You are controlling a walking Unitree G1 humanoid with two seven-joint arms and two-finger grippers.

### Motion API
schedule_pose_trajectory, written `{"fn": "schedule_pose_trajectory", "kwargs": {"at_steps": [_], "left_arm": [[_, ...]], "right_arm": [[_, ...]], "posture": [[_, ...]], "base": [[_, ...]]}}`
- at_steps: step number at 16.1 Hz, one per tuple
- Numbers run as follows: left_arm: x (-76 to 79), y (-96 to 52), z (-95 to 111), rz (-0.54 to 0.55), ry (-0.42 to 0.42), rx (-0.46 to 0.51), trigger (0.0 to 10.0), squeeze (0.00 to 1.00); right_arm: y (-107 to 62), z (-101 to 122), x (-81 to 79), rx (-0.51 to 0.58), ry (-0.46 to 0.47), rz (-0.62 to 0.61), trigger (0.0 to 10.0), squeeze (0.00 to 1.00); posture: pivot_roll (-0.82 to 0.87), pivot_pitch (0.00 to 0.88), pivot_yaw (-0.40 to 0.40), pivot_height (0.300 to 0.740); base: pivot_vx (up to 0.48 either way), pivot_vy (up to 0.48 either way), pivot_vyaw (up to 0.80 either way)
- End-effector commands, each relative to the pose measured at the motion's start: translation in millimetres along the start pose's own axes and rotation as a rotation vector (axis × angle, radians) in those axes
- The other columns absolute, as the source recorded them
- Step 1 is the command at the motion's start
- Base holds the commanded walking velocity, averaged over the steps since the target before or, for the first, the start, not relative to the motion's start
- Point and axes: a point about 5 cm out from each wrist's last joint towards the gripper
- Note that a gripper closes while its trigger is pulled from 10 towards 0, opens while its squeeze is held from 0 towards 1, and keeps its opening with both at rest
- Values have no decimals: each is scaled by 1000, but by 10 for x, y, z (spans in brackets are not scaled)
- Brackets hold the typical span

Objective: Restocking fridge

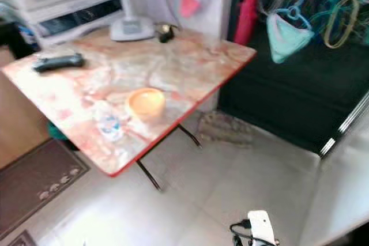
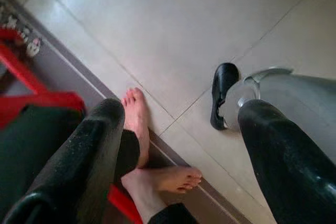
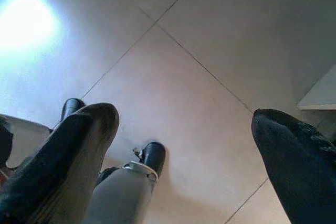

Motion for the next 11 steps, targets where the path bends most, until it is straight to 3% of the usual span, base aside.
{"fn": "schedule_pose_trajectory", "kwargs": {"at_steps": [1, 3, 5, 6, 7, 8, 10, 11], "left_arm": [[-58, -8, 13, 44, -26, 34, 10000, 0], [-77, -30, 12, 96, -75, 91, 10000, 0], [-101, -53, 26, 126, -21, 147, 10000, 0], [-215, -55, 386, 195, -20, 328, 10000, 0], [-387, -145, 886, 290, -9, 578, 10000, 0], [-482, -266, 1202, 343, 21, 737, 10000, 0], [-476, -460, 1478, 369, 53, 917, 10000, 0], [-465, -495, 1518, 373, 63, 945, 10000, 0]], "right_arm": [[3, -26, -11, -4, 12, -3, 10000, 0], [-6, -88, 7, -13, 24, -6, 10000, 0], [-14, -148, 16, -29, 8, -3, 10000, 0], [-20, -180, 25, -39, -5, -5, 10000, 0], [-27, -225, 34, -47, -2, -5, 10000, 0], [-36, -273, 42, -57, -8, -2, 10000, 0], [-53, -361, 61, -74, -13, -8, 10000, 0], [-56, -377, 63, -77, -14, -8, 10000, 0]], "posture": [[86, 0, -20, 740], [91, 0, -18, 740], [93, 0, -20, 740], [94, 0, -20, 740], [94, 0, -22, 740], [98, 0, -26, 740], [97, 0, -21, 740], [97, 0, -21, 740]], "base": [[0, 0, 0], [0, 0, 0], [0, 0, 0], [0, 0, 0], [0, 0, 0], [0, 0, 0], [0, 0, 0], [0, 0, 0]]}}
Point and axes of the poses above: a point about 5 cm out from each wrist's last joint towards the gripper, its own y axis pointing out of the wrist towards the gripper, its own z axis along the axis of the wrist's last joint, x = y × z, and after that the axes turned 15 degrees about y, right-handed
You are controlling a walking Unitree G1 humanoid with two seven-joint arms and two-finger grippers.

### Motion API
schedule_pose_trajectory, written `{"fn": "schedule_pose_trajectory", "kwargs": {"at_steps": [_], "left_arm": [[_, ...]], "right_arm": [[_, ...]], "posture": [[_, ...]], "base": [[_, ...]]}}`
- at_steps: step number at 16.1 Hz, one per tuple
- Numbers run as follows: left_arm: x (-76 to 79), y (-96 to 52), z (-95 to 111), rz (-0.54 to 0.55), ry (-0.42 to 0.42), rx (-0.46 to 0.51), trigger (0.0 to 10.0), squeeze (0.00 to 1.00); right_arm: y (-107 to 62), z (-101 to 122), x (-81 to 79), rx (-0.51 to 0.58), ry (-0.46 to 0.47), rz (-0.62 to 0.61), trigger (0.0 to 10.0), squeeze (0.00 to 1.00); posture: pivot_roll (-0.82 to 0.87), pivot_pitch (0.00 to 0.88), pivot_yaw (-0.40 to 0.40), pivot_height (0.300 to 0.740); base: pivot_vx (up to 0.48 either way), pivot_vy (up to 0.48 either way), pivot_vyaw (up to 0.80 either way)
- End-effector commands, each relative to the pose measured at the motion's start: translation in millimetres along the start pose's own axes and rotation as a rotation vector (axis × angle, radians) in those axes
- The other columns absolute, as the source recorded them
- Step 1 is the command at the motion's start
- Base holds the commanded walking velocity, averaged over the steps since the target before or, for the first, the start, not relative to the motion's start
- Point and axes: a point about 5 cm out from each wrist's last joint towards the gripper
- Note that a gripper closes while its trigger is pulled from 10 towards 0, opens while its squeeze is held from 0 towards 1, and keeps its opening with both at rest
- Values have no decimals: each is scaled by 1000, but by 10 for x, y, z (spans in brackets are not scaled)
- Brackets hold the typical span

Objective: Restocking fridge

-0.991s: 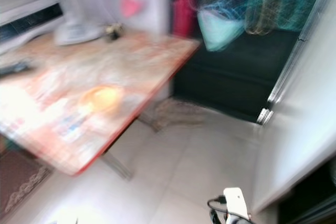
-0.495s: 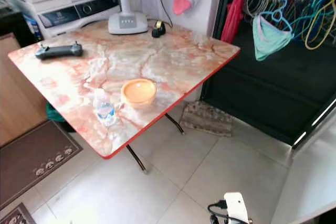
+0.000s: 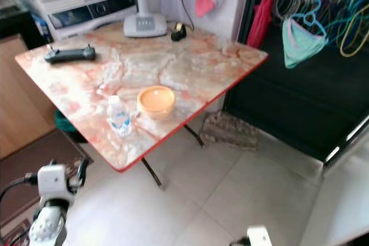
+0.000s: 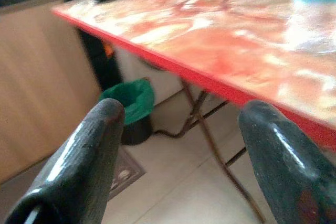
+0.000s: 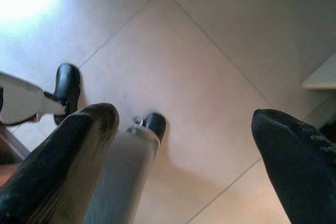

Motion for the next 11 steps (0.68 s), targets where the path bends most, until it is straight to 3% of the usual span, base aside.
{"fn": "schedule_pose_trajectory", "kwargs": {"at_steps": [1, 3, 5, 6, 11], "left_arm": [[61, -46, 49, -17, -8, 28, 10000, 0], [94, -78, 216, -9, -17, 107, 10000, 0], [163, 1, 554, -63, -10, 234, 10000, 0], [150, 106, 831, -48, -37, 310, 10000, 0], [105, 171, 925, -34, -100, 292, 10000, 0]], "right_arm": [[-3, -16, 7, 0, -4, -4, 10000, 0], [-7, -70, 5, 3, 17, -8, 10000, 0], [-9, -92, 5, 2, 22, -12, 10000, 0], [-6, -87, -4, 3, 10, -8, 10000, 0], [14, -50, -58, 48, 37, -33, 10000, 0]], "posture": [[92, 0, -18, 740], [92, 0, -21, 740], [105, 0, -46, 740], [121, 0, -52, 740], [64, 0, -36, 740]], "base": [[0, 0, 0], [0, 0, 0], [0, 0, 0], [0, 0, 0], [0, 0, 0]]}}
Point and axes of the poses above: a point about 5 cm out from each wrist's last joint towards the gripper, its own y axis pointing out of the wrist towards the gripper, its own z axis along the axis of the wrist's last joint, x = y × z, and after that the axes turned 15 degrees about y, right-handed
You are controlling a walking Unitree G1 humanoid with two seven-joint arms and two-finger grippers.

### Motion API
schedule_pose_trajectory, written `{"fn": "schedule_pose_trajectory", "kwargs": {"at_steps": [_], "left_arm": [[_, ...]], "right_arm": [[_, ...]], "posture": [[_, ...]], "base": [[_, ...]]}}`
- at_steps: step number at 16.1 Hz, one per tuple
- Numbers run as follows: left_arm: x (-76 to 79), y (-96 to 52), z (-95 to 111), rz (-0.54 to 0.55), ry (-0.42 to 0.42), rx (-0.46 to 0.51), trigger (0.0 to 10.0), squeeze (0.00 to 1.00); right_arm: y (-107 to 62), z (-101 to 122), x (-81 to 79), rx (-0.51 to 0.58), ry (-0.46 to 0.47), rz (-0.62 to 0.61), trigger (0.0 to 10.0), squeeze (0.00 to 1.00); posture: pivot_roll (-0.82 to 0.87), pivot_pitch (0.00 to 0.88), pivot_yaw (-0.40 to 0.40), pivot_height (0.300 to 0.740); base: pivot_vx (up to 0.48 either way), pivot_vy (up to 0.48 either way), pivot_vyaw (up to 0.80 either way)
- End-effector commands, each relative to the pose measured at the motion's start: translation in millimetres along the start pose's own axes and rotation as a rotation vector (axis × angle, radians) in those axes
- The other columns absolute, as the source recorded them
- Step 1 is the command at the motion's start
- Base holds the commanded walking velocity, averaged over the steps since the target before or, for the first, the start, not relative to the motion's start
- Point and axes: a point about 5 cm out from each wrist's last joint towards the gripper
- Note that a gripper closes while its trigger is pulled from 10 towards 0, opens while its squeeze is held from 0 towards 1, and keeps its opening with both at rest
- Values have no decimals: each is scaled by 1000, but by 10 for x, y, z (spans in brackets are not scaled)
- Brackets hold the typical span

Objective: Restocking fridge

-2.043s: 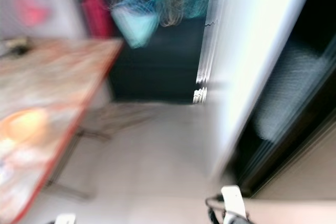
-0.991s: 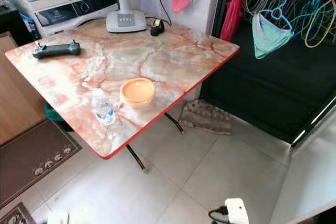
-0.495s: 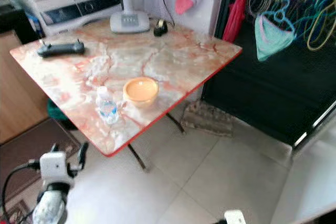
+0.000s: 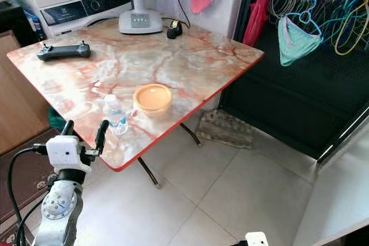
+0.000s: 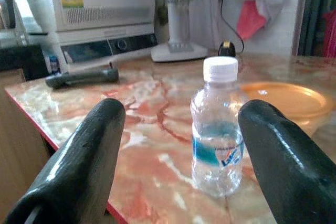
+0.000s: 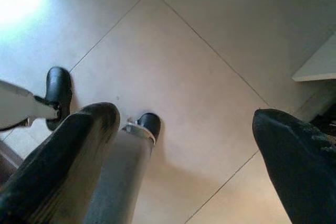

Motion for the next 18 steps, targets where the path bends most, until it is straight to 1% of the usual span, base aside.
{"fn": "schedule_pose_trajectory", "kwargs": {"at_steps": [1, 2, 3, 4, 6, 7, 8, 10, 12, 13, 15, 17, 18], "left_arm": [[-32, 92, 91, -2, 10, 19, 10000, 0], [-67, 126, 159, 4, 13, 33, 10000, 0], [-91, 127, 191, 8, 16, 36, 10000, 0], [-104, 98, 205, 7, 13, 35, 10000, 0], [-86, 63, 279, -26, 25, 51, 10000, 0], [-86, 60, 334, -53, 45, 68, 10000, 0], [-94, 78, 357, -58, 54, 71, 10000, 0], [-98, 126, 406, -64, 45, 81, 10000, 0], [-120, 154, 423, -64, 46, 79, 10000, 0], [-116, 152, 418, -53, 30, 71, 10000, 0], [-34, 152, 445, -71, 9, 76, 10000, 0], [22, 197, 515, -80, -10, 95, 10000, 0], [22, 215, 535, -75, -25, 101, 10000, 0]], "right_arm": [[4, -7, -16, 10, 25, -7, 10000, 0], [6, -27, -33, 7, 26, -5, 10000, 0], [5, -50, -38, 1, 26, -6, 10000, 0], [0, -85, -36, -9, 25, -9, 10000, 0], [-16, -145, -3, -21, 27, -20, 10000, 0], [-24, -168, 13, -22, 39, -20, 10000, 0], [-31, -180, 31, -24, 37, -25, 10000, 0], [-49, -212, 76, -23, 52, -38, 10000, 0], [-58, -235, 85, -28, 33, -29, 10000, 0], [-61, -243, 90, -31, 21, -28, 10000, 0], [-67, -254, 103, -40, -16, -24, 10000, 0], [-78, -275, 133, -42, -4, -40, 10000, 0], [-81, -276, 140, -44, -10, -39, 10000, 0]], "posture": [[62, 0, -35, 740], [70, 0, -33, 740], [79, 0, -33, 740], [93, 0, -26, 740], [122, 0, -21, 740], [126, 0, -8, 740], [134, 0, -3, 740], [149, 0, 0, 740], [122, 0, -12, 740], [112, 0, -12, 740], [108, 0, -14, 740], [107, 0, -17, 740], [111, 0, -23, 740]], "base": [[0, 0, 0], [0, 0, 0], [0, 0, 0], [0, 0, 0], [0, 0, 0], [0, 0, 0], [0, 0, 0], [0, 0, 0], [268, 0, 0], [274, 0, 0], [277, 0, 0], [277, 0, 0], [277, 0, 0]]}}
Point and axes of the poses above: a point about 5 cm out from each wrist's last joint towards the gripper, its own y axis pointing out of the wrist towards the gripper, its own z axis along the axis of the wrist's last joint, x = y × z, and after that the axes turned 15 degrees about y, right-handed
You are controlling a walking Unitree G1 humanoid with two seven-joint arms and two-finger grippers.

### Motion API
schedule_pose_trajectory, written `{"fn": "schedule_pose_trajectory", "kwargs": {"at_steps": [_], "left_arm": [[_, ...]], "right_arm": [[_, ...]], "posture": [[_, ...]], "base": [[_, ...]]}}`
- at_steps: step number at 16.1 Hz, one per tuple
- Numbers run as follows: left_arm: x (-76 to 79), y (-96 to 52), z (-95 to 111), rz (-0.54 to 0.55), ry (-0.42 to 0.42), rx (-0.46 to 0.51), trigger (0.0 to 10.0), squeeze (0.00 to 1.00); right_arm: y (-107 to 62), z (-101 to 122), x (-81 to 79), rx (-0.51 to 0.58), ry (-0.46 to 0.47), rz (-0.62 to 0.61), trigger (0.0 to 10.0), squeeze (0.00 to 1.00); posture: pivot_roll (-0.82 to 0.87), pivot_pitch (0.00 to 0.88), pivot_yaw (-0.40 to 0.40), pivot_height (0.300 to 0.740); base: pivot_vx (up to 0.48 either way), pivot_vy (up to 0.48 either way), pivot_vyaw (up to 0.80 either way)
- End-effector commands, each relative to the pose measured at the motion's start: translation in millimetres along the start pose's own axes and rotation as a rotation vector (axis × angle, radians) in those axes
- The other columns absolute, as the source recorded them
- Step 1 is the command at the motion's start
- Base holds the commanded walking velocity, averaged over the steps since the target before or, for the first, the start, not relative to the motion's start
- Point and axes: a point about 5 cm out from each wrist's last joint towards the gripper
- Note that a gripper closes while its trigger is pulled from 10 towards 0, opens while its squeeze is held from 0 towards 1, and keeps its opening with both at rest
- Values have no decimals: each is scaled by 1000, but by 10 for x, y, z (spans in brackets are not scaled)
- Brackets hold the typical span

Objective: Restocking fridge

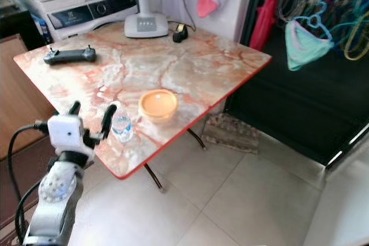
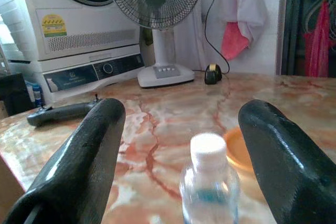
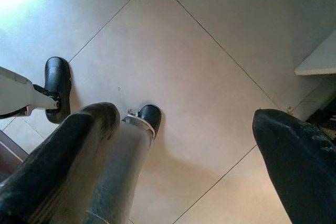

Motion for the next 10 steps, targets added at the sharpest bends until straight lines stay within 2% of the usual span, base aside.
{"fn": "schedule_pose_trajectory", "kwargs": {"at_steps": [1, 2, 9, 10], "left_arm": [[8, 33, 55, -1, -21, 12, 10000, 0], [-9, 48, 68, 3, -15, 17, 10000, 0], [-139, 52, 140, 59, 24, 28, 10000, 0], [-149, 50, 143, 63, 28, 27, 10000, 0]], "right_arm": [[-10, -9, 31, -9, -27, -2, 10000, 0], [-9, 2, 32, -14, -50, 11, 10000, 0], [-3, 48, 20, -4, -42, 26, 10000, 0], [-2, 56, 14, 4, -50, 27, 10000, 0]], "posture": [[112, 0, -27, 740], [111, 0, -31, 740], [140, 0, -46, 740], [144, 0, -46, 740]], "base": [[274, 0, 0], [277, 0, 0], [283, 0, 0], [281, 0, 488]]}}
Point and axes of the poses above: a point about 5 cm out from each wrist's last joint towards the gripper, its own y axis pointing out of the wrist towards the gripper, its own z axis along the axis of the wrist's last joint, x = y × z, and after that the axes turned 15 degrees about y, right-handed
